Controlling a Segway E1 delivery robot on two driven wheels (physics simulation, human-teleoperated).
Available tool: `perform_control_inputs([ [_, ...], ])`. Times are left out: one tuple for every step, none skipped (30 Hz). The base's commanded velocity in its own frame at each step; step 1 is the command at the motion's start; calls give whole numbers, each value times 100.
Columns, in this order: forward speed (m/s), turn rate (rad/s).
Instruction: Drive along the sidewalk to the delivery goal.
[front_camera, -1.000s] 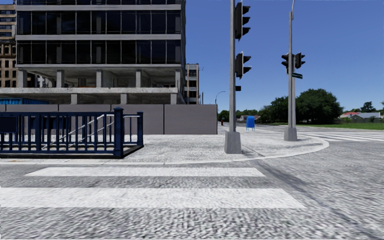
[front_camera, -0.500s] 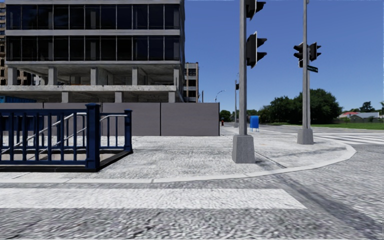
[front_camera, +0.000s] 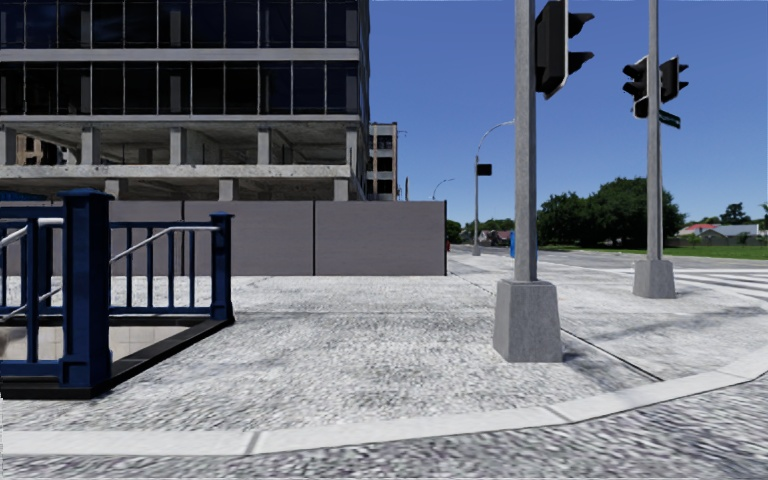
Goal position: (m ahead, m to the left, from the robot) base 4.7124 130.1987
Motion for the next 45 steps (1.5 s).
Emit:
perform_control_inputs([
  [186,0],
  [186,0],
  [176,0],
  [170,0],
  [170,0],
  [168,0],
  [168,0],
  [167,0],
  [165,0],
  [161,0],
  [161,0],
  [158,0],
  [158,0],
  [157,0],
  [157,0],
  [157,0],
  [157,0],
  [157,0],
  [157,0],
  [157,0],
  [157,0],
  [157,0],
  [157,0],
  [157,0],
  [157,0],
  [157,0],
  [157,0],
  [157,0],
  [157,0],
  [157,0],
  [157,0],
  [157,0],
  [157,0],
  [157,0],
  [157,0],
  [157,0],
  [157,0],
  [157,0],
  [157,0],
  [157,0],
  [157,0],
  [157,0],
  [157,0],
  [157,0],
  [157,0],
])
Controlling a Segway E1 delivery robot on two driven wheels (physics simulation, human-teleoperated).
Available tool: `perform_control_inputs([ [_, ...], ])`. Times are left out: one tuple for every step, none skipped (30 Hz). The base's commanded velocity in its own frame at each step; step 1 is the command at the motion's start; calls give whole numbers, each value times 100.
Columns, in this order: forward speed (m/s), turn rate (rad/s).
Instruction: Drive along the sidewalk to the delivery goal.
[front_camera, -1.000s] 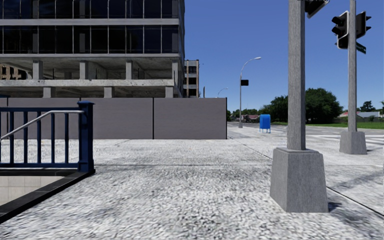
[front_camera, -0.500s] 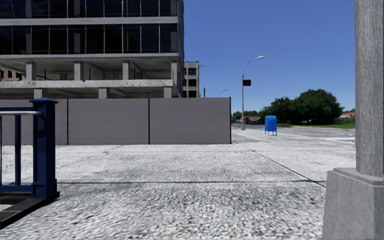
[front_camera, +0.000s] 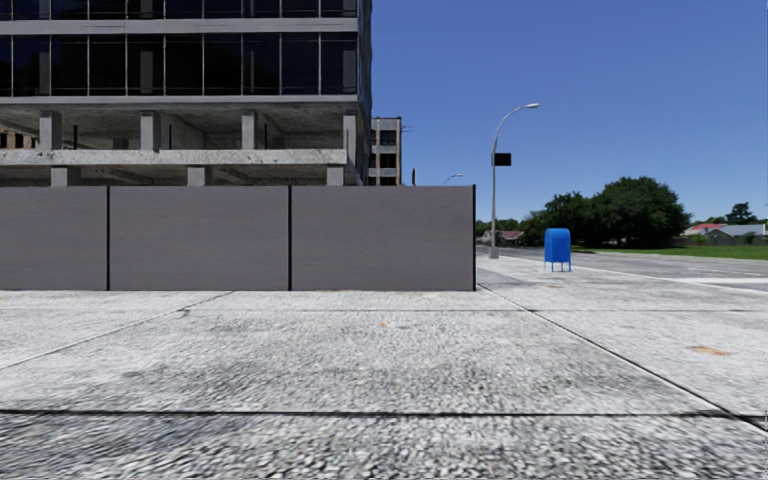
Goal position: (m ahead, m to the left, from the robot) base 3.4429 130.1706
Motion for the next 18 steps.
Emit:
perform_control_inputs([
  [157,0],
  [157,0],
  [157,0],
  [157,0],
  [157,0],
  [157,0],
  [157,0],
  [157,0],
  [157,0],
  [157,0],
  [157,0],
  [157,0],
  [157,0],
  [157,0],
  [157,0],
  [157,3],
  [157,3],
  [157,5],
])
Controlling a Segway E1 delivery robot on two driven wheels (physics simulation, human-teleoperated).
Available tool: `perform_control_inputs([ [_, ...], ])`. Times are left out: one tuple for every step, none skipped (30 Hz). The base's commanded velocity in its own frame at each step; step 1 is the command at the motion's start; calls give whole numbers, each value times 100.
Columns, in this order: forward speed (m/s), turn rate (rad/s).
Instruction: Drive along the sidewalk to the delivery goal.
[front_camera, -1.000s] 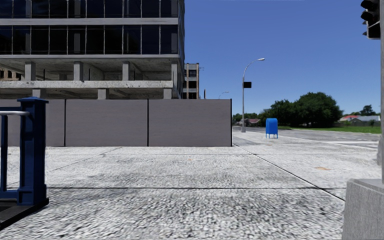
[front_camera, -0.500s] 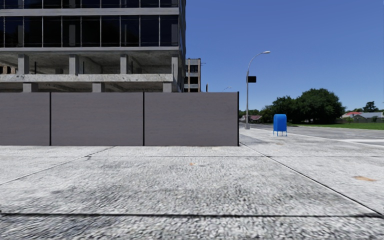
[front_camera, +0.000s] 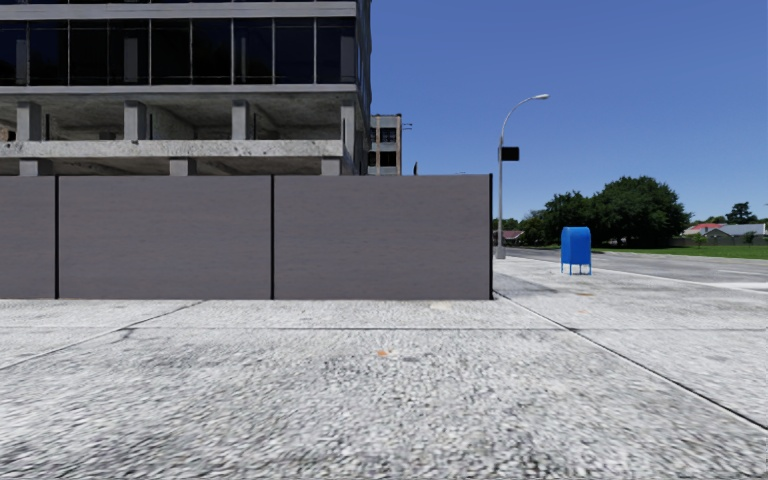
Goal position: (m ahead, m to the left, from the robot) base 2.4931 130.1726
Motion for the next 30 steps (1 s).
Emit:
perform_control_inputs([
  [157,14],
  [157,30],
  [157,30],
  [157,43],
  [157,58],
  [157,66],
  [157,66],
  [157,70],
  [157,72],
  [157,73],
  [157,73],
  [157,73],
  [157,73],
  [157,73],
  [157,73],
  [157,73],
  [157,73],
  [157,73],
  [157,76],
  [157,83],
  [157,90],
  [157,90],
  [157,93],
  [157,93],
  [157,94],
  [157,94],
  [157,94],
  [157,94],
  [157,94],
  [157,94],
])
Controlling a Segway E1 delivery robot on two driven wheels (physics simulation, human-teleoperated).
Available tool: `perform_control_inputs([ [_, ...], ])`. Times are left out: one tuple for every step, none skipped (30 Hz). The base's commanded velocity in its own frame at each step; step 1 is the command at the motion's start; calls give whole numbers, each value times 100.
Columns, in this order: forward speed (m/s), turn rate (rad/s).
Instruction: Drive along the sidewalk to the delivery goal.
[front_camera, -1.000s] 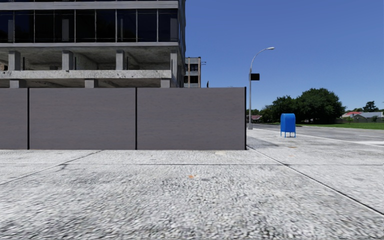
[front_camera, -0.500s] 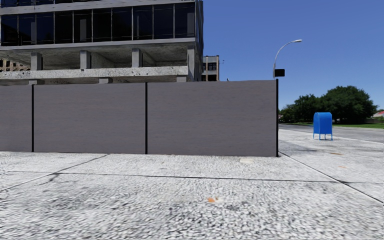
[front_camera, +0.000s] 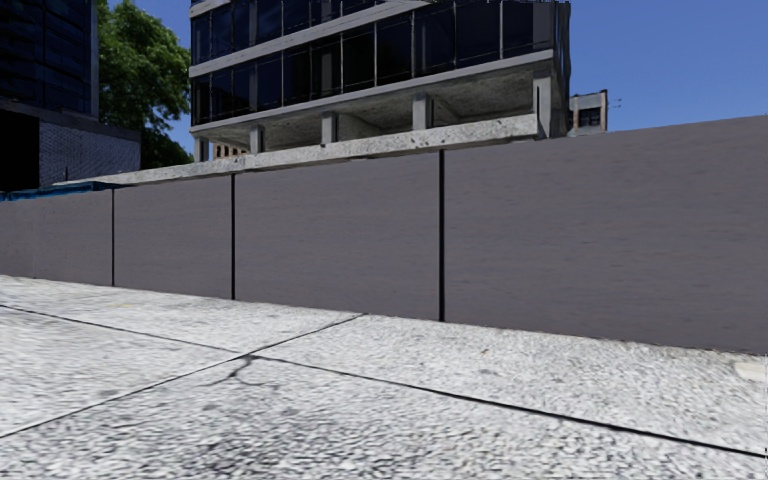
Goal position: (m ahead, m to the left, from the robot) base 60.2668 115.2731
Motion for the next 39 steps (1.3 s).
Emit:
perform_control_inputs([
  [157,94],
  [157,94],
  [157,94],
  [157,94],
  [157,94],
  [157,94],
  [157,94],
  [157,94],
  [157,94],
  [157,94],
  [157,94],
  [157,94],
  [157,94],
  [157,94],
  [157,94],
  [157,94],
  [157,94],
  [157,94],
  [157,94],
  [157,94],
  [157,94],
  [157,94],
  [157,94],
  [157,94],
  [157,94],
  [157,94],
  [157,94],
  [157,94],
  [157,17],
  [157,0],
  [157,0],
  [157,0],
  [157,0],
  [157,0],
  [157,0],
  [157,0],
  [157,0],
  [157,0],
  [157,0],
])
